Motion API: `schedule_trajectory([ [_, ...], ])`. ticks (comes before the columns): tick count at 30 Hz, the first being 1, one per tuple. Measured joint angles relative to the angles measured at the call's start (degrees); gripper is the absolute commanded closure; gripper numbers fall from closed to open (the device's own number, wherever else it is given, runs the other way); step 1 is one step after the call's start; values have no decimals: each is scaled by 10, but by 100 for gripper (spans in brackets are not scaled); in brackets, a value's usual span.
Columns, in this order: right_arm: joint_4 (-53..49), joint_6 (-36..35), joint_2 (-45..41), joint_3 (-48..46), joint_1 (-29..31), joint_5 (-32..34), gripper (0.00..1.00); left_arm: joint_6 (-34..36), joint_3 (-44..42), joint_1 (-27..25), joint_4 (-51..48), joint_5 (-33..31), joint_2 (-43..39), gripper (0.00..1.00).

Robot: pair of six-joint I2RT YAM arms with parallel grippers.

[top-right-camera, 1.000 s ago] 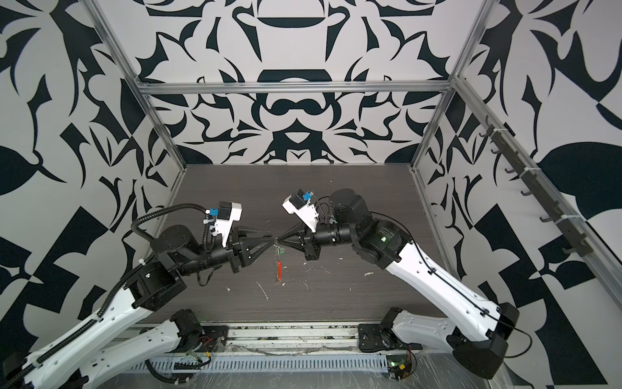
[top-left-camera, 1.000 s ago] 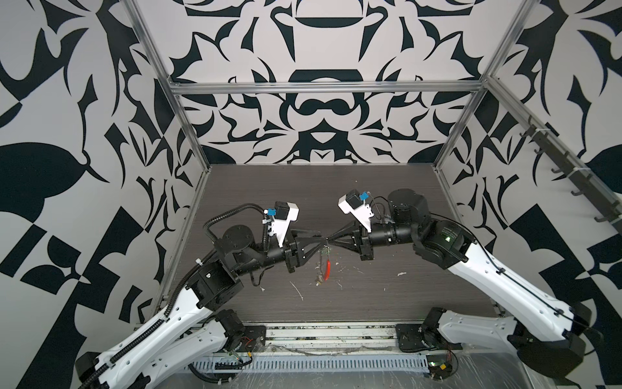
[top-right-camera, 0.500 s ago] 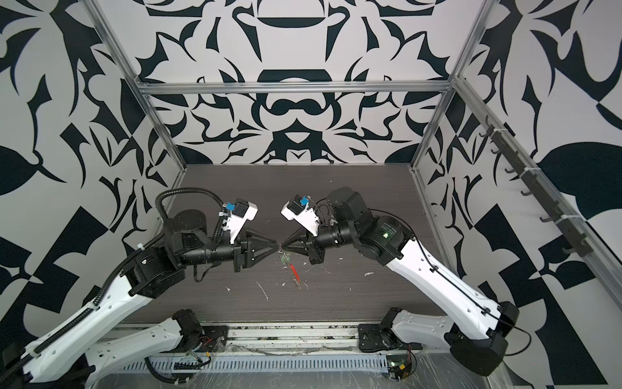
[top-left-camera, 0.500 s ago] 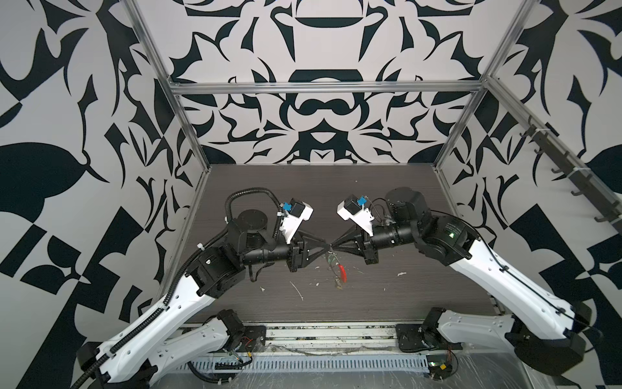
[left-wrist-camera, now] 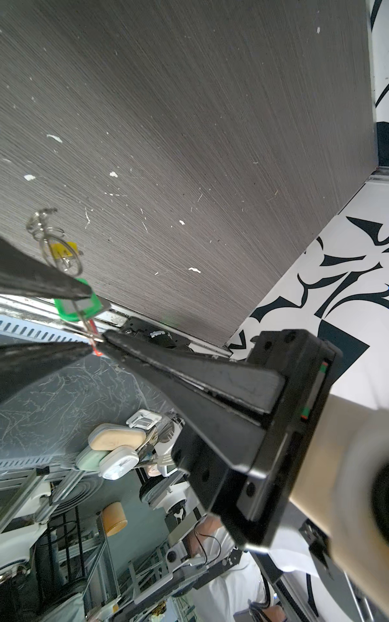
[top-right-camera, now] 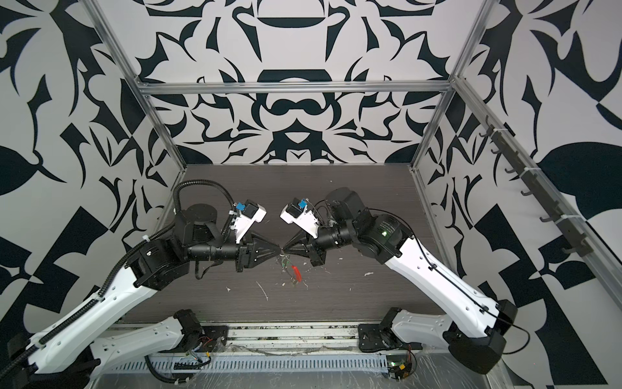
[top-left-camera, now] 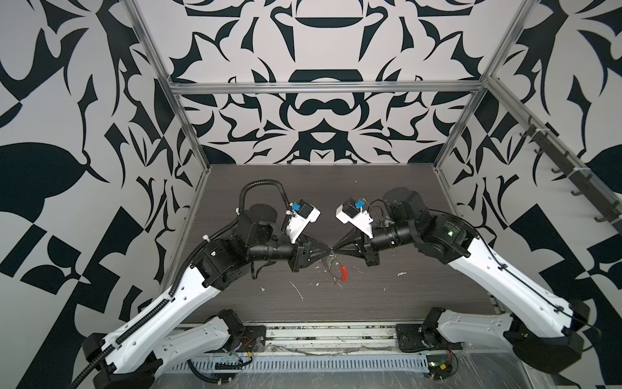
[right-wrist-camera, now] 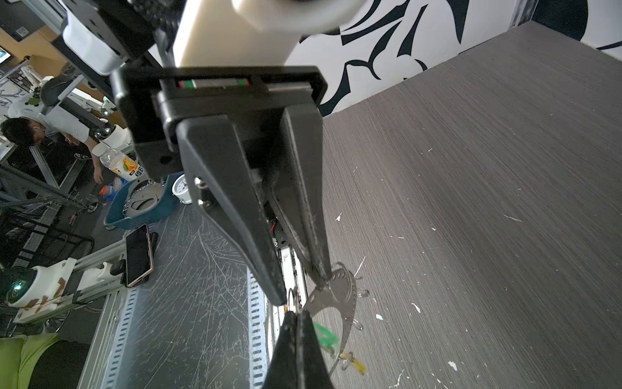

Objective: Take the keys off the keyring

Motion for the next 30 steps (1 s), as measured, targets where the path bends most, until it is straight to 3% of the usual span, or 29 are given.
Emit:
schedule_trajectory([
  [8,-14,-8,7,6,0,-1,100,12,10,0,-20,6,11,80],
  [19,-19,-8,12,9,0,2,100,24,21,-1,-38,10,20,100],
  [24,-17,-7,12,9,0,5,100,25,21,-1,-39,7,20,100],
  [27,-11,5,9,9,0,15,73,23,21,-1,-36,0,19,100],
  [30,20,18,-8,-3,0,31,59,12,21,-2,-36,-20,12,100],
])
